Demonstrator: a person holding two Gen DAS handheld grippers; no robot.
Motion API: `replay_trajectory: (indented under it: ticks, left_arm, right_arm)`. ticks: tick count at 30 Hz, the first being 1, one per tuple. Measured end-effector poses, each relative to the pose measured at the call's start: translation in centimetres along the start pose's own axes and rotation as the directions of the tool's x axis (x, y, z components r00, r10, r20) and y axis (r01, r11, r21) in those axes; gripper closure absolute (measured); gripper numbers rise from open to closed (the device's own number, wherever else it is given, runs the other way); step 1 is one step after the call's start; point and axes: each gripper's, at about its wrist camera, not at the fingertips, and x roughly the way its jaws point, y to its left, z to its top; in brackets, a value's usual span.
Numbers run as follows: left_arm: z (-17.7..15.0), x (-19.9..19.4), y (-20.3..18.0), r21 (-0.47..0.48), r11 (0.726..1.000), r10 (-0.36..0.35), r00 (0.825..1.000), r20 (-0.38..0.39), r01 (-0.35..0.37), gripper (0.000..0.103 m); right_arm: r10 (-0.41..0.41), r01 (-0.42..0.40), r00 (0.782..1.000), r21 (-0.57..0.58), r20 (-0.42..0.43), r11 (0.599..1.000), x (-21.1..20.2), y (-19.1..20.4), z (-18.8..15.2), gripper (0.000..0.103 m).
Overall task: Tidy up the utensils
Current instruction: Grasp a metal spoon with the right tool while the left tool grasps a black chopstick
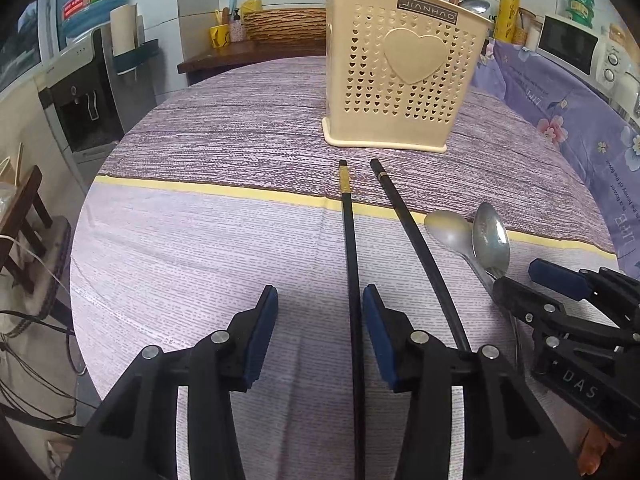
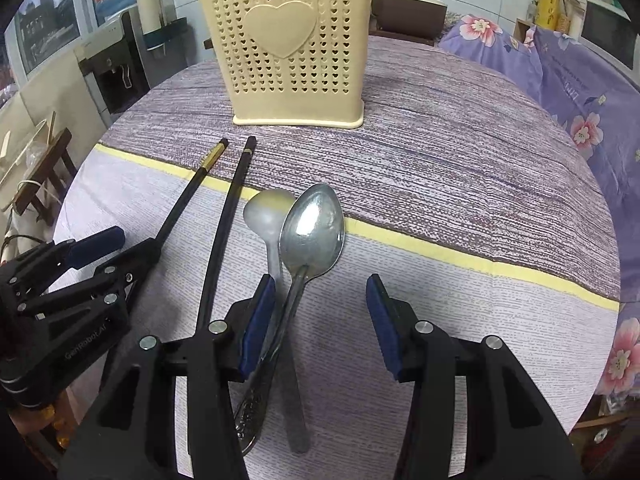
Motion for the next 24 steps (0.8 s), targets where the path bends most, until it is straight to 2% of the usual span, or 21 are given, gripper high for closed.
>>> replay_trajectory:
  ticks: [2,8,12,13,15,16,24]
  left_arm:
    - [0.0,0.0,0.1,0.0,1.0,-0.003,1.0,-0.001,0.003,0.059]
    - [0.1,0.0,0.1,0.004,1.0,-0.001,1.0,0.0,0.001,0.058]
    - [0.1,0.0,0.3,-0.003,1.0,-0.007,1.0,-0.001,0.007,0.058]
    - [0.1,0.0,0.3,-0.006,1.0,-0.009,1.0,-0.002,0.009,0.059]
    - [0.1,0.0,0.5,-0.013,1.0,-0.014,1.0,-0.001,0.014,0.058]
    - [0.1,0.0,0.5,-0.014,1.0,-0.016,1.0,-0.001,0.016,0.058]
    - [1.5,1.1,0.3,0.006,1.0,-0.025,1.0,-0.017,0.025,0.058]
  right_arm:
    - [-0.027,0.027,1.0,0.004,-0.012,1.0,-0.2,-0.8,0.2,0.07]
    - [-0.06,0.061,0.998,0.057,-0.034,0.996,-0.4,-4.6,0.2,0.071]
    - [-0.026,0.026,1.0,0.099,-0.003,0.995,-0.9,-5.7,0.2,0.069]
    - [-0.023,0.021,1.0,0.101,0.011,0.995,-1.0,-5.6,0.2,0.067]
    - [-0.031,0.028,0.999,0.102,0.026,0.994,-1.2,-5.2,0.3,0.037]
    - [-0.036,0.033,0.999,0.099,0.03,0.995,-1.1,-5.0,0.3,0.035]
    - [-0.111,0.111,0.994,0.074,0.001,0.991,0.8,-3.9,1.3,0.036]
